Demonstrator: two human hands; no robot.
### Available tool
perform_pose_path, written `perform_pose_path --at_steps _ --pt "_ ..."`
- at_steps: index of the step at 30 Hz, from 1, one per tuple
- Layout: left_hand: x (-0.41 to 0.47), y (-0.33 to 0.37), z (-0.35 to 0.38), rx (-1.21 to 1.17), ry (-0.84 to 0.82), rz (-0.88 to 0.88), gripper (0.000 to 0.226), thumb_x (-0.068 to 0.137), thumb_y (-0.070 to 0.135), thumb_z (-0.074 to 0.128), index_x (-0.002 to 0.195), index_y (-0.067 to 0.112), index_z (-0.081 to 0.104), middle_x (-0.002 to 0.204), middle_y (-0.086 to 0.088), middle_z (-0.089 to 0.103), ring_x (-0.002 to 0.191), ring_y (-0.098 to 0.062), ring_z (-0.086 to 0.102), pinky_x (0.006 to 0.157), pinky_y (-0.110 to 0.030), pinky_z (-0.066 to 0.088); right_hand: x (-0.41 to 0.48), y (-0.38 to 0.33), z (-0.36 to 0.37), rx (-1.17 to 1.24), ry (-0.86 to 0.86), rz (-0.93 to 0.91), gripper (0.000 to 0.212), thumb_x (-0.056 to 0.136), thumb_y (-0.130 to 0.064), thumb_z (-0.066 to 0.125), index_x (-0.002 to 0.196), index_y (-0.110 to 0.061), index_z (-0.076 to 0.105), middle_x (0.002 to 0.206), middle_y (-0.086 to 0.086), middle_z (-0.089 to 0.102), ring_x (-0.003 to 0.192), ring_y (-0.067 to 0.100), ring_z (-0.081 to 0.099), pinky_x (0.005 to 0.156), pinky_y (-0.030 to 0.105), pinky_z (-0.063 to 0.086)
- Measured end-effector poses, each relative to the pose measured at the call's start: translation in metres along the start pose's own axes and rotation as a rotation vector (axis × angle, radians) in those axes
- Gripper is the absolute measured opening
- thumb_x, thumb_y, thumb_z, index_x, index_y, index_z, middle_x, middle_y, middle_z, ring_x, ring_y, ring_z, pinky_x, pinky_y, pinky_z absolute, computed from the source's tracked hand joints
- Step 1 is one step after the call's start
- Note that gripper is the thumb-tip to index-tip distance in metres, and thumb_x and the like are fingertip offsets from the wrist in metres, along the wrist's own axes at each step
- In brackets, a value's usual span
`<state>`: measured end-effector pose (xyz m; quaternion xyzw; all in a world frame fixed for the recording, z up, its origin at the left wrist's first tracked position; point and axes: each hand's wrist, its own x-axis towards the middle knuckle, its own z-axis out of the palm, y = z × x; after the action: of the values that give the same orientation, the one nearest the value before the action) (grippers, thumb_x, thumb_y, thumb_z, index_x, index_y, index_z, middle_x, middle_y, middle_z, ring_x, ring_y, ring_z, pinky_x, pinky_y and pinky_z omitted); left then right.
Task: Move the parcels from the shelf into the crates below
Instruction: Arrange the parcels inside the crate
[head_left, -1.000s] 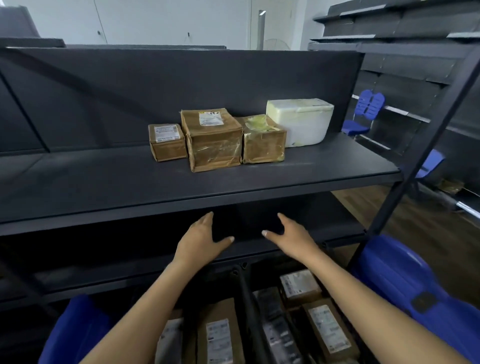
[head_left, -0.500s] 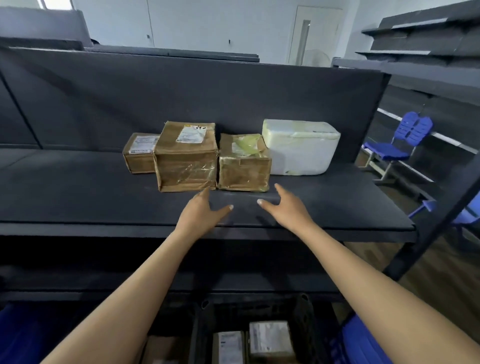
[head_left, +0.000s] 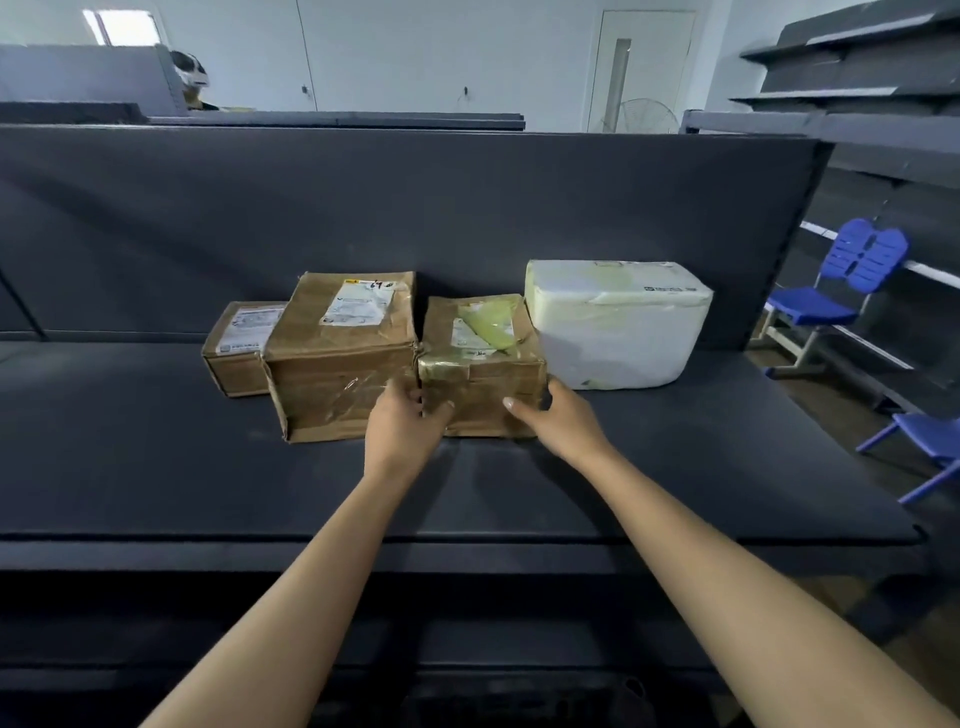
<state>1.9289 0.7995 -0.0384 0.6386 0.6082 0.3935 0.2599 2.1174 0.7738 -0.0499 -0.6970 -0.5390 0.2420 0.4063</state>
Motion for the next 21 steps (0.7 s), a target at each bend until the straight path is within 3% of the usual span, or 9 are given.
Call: perform_pose_path --at_steps 2,5,8,10,14,17,19,21 --pt "-0.002 -0.001 0.007 -0.013 -0.002 0.01 0.046 0.08 0.031 0.069 0.118 0.009 0.056 0.107 -0.005 0.064 0.103 -0.022 0.06 0.075 -0.024 0.037 0.007 0.002 0.003 0.017 0.001 -0.002 0.046 0.081 -0.05 0.066 0.117 -0.022 0.057 0.107 -0.011 0.062 0.106 0.013 0.059 0.078 0.023 0.039" --pt "-0.001 0.001 0.015 -0.007 -0.02 0.034 0.042 0.079 0.029 0.066 0.116 0.01 0.058 0.111 -0.009 0.064 0.102 -0.027 0.06 0.076 -0.026 0.039 0.017 0.006 0.005 0.002 0.023 -0.001 0.046 0.085 -0.047 0.064 0.117 -0.014 0.059 0.116 -0.002 0.064 0.108 0.017 0.058 0.08 0.026 0.041" --pt "-0.001 0.002 0.018 -0.019 -0.017 0.019 0.054 0.078 0.03 0.068 0.125 0.008 0.052 0.117 -0.008 0.061 0.104 -0.026 0.058 0.077 -0.027 0.04 0.019 0.008 0.004 0.012 0.034 -0.022 0.038 0.089 -0.039 0.063 0.112 -0.009 0.063 0.112 0.004 0.068 0.105 0.021 0.061 0.088 0.033 0.049" --pt "-0.006 0.003 0.016 -0.076 -0.011 -0.001 0.056 0.078 0.029 0.069 0.126 0.009 0.048 0.114 -0.004 0.061 0.094 -0.019 0.056 0.074 -0.026 0.039 0.013 0.01 0.001 0.035 0.044 -0.039 0.032 0.089 -0.035 0.064 0.107 -0.009 0.066 0.105 0.004 0.07 0.098 0.02 0.064 0.089 0.037 0.052" --pt "-0.025 0.003 0.005 -0.181 -0.029 -0.013 0.047 0.078 0.032 0.072 0.113 0.015 0.047 0.103 0.001 0.06 0.092 -0.017 0.057 0.062 -0.021 0.039 -0.014 0.014 -0.007 0.088 0.071 -0.11 0.02 0.086 -0.029 0.068 0.101 -0.015 0.071 0.092 -0.008 0.071 0.089 0.009 0.067 0.077 0.021 0.052" --pt "-0.051 0.007 -0.009 -0.275 -0.051 -0.021 0.049 0.075 0.041 0.074 0.109 0.023 0.044 0.106 0.006 0.059 0.099 -0.014 0.057 0.065 -0.015 0.042 -0.045 0.016 -0.013 0.102 0.091 -0.18 0.018 0.085 -0.026 0.07 0.101 -0.018 0.073 0.082 -0.025 0.065 0.078 -0.013 0.062 0.067 0.003 0.044" --pt "-0.073 0.011 -0.02 -0.357 -0.08 -0.039 0.054 0.07 0.048 0.074 0.112 0.026 0.048 0.109 0.012 0.062 0.1 -0.007 0.06 0.071 -0.016 0.045 -0.07 0.017 -0.017 0.113 0.112 -0.23 0.02 0.085 -0.026 0.07 0.103 -0.018 0.073 0.081 -0.029 0.064 0.078 -0.016 0.061 0.067 0.003 0.044" --pt "-0.097 0.015 -0.032 -0.403 -0.121 -0.048 0.049 0.064 0.057 0.072 0.106 0.039 0.054 0.102 0.022 0.065 0.093 0.006 0.061 0.07 -0.016 0.046 -0.097 0.017 -0.021 0.121 0.132 -0.277 0.022 0.085 -0.029 0.069 0.104 -0.019 0.072 0.084 -0.023 0.069 0.083 -0.005 0.065 0.07 0.011 0.049"
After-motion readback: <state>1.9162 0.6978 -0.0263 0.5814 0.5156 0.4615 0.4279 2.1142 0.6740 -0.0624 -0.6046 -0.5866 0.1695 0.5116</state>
